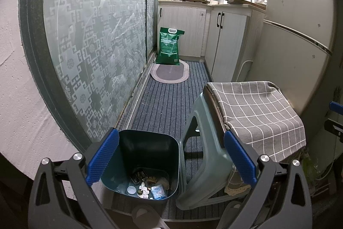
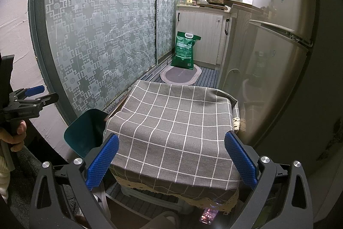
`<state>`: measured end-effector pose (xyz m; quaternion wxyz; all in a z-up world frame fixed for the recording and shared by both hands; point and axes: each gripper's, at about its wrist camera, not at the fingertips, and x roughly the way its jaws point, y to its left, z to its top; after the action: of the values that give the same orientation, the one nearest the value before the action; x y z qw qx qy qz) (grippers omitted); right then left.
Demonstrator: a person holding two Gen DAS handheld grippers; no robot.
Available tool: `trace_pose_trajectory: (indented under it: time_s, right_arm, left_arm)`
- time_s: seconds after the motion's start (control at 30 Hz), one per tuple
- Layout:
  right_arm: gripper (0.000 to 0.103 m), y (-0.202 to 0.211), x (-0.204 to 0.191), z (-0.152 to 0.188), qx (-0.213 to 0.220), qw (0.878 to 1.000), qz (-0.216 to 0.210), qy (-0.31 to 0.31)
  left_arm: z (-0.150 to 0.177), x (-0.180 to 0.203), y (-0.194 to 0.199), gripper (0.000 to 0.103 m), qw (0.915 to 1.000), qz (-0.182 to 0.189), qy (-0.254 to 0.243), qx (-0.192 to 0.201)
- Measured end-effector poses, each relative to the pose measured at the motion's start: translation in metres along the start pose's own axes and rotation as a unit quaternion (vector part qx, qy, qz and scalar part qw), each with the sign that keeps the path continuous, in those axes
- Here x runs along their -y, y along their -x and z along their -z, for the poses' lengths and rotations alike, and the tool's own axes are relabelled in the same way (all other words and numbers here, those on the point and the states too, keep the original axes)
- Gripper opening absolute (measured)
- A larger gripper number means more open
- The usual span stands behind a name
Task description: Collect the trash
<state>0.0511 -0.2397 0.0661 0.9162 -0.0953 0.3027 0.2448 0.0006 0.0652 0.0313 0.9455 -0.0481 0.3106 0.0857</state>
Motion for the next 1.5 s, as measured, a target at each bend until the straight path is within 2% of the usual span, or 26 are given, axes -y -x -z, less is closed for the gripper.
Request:
trace_pose_trajectory:
  time_s: [1.5]
  right_arm:
    - [0.099,-0.0030,-0.0010,0.0062,-0.006,1.000,-0.002,0.006]
  left_arm:
    - [0.0021,0.0054,-0.0009,0.100,1.0000,-0.002,-0.001,-0.001]
